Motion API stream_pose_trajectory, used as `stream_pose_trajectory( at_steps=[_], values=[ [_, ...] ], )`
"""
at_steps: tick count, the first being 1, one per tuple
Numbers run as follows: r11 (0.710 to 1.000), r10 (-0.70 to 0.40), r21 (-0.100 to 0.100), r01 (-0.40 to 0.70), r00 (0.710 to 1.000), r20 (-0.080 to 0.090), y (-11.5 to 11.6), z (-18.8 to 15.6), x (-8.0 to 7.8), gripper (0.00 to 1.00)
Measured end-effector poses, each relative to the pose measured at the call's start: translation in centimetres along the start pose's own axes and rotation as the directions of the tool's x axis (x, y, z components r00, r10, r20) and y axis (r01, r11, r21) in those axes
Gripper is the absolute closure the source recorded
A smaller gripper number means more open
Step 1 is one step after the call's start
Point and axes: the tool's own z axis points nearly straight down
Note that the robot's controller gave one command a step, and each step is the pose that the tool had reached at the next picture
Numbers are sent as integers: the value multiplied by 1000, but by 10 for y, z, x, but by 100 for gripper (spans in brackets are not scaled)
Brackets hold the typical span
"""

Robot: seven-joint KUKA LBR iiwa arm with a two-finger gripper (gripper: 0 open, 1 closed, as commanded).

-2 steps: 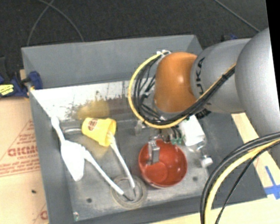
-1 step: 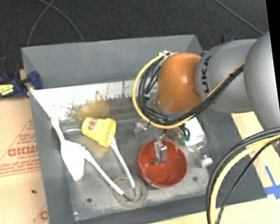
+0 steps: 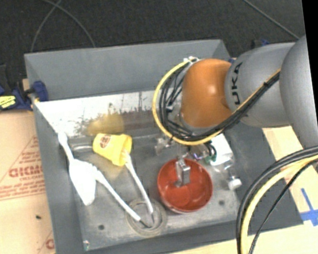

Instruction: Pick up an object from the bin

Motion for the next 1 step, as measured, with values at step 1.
stream_pose_trajectory(
  at_steps=[1],
  values=[
    [998,-61,2,61,998,2,-2,18,17,0]
  ],
)
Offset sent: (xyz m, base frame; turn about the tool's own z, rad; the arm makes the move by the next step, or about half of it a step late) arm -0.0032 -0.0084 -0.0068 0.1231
